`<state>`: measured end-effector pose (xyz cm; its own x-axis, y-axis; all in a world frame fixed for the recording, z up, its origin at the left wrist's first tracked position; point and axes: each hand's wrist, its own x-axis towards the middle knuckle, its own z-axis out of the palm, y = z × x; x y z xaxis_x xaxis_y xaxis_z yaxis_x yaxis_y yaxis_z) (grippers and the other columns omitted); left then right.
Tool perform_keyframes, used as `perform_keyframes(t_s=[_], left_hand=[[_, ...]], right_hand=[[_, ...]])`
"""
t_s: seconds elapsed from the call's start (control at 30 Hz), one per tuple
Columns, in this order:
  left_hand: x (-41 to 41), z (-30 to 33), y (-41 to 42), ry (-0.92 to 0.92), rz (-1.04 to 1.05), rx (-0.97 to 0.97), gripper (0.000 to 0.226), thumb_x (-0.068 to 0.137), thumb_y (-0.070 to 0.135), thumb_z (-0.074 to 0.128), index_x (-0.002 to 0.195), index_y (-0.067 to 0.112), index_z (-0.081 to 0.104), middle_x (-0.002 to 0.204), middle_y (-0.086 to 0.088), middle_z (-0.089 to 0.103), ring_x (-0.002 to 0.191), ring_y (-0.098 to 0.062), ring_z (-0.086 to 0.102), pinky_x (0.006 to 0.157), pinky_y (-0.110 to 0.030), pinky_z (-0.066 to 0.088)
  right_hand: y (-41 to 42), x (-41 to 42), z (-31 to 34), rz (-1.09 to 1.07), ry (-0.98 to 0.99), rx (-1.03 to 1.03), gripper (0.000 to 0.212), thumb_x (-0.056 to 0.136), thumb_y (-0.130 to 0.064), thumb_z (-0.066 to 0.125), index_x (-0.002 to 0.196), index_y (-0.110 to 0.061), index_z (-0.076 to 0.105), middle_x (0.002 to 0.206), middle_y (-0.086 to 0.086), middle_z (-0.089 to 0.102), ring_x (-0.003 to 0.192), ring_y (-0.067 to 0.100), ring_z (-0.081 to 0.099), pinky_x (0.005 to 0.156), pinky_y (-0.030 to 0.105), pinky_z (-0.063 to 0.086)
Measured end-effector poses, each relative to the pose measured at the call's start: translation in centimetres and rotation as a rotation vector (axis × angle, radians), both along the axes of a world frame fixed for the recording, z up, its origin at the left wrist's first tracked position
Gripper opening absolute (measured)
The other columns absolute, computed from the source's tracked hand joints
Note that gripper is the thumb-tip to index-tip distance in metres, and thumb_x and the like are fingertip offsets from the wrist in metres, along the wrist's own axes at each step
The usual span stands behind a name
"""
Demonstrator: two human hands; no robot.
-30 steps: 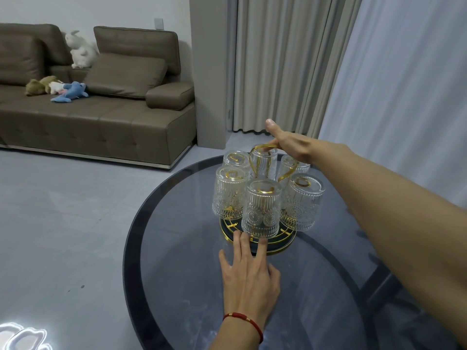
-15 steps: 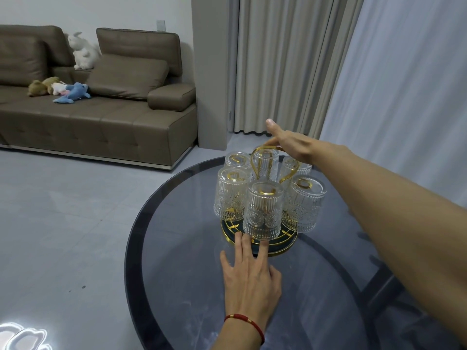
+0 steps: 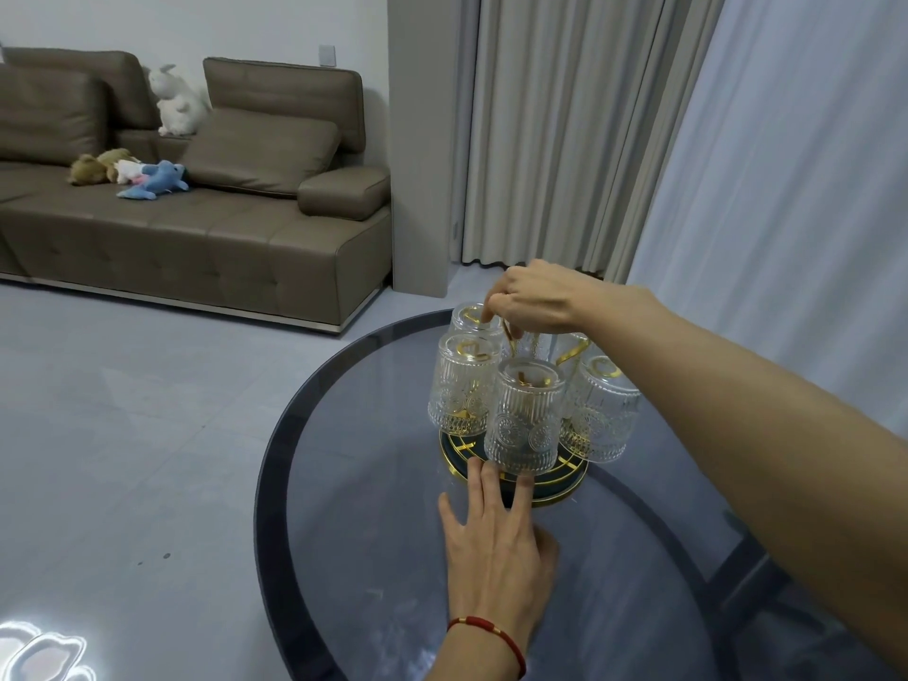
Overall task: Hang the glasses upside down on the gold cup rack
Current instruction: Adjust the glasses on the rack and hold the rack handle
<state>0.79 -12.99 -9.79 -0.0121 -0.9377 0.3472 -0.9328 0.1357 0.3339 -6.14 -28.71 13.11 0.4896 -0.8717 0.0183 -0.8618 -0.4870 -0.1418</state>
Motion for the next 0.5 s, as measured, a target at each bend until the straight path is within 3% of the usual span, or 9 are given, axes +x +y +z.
perform_keyframes(t_s=[0.1,0.23,0.5], left_hand=[[-0.08,0.06,0.02,0.004,0.001,0.001,0.059,0.079,0.033,0.057,0.137,0.027,0.051,0.152,-0.018,0.046,0.147,-0.037,0.032,0.107,-0.069,0.035],[-0.04,0.17,-0.01,-0.003,-0.001,0.006,0.059,0.076,0.032,0.063,0.135,0.027,0.054,0.149,-0.018,0.051,0.144,-0.038,0.038,0.104,-0.07,0.039],[0.01,0.24,-0.03,-0.003,0.006,0.012,0.056,0.076,0.033,0.063,0.132,0.026,0.058,0.149,-0.018,0.051,0.144,-0.038,0.037,0.105,-0.07,0.038]], right_hand=[[-0.48,0.37,0.03,-0.02,-0.076,0.082,0.044,0.103,-0.027,0.037,0.126,-0.013,0.072,0.087,0.007,0.078,0.084,0.024,0.073,0.08,0.036,0.059],[-1.05,0.22,-0.04,-0.075,-0.227,0.138,0.039,0.101,-0.023,0.041,0.12,-0.007,0.071,0.089,0.008,0.08,0.084,0.023,0.075,0.085,0.038,0.059],[-0.84,0.06,-0.43,-0.093,-0.271,0.106,0.034,0.099,-0.022,0.039,0.105,-0.009,0.069,0.094,0.007,0.077,0.088,0.024,0.073,0.085,0.041,0.059]])
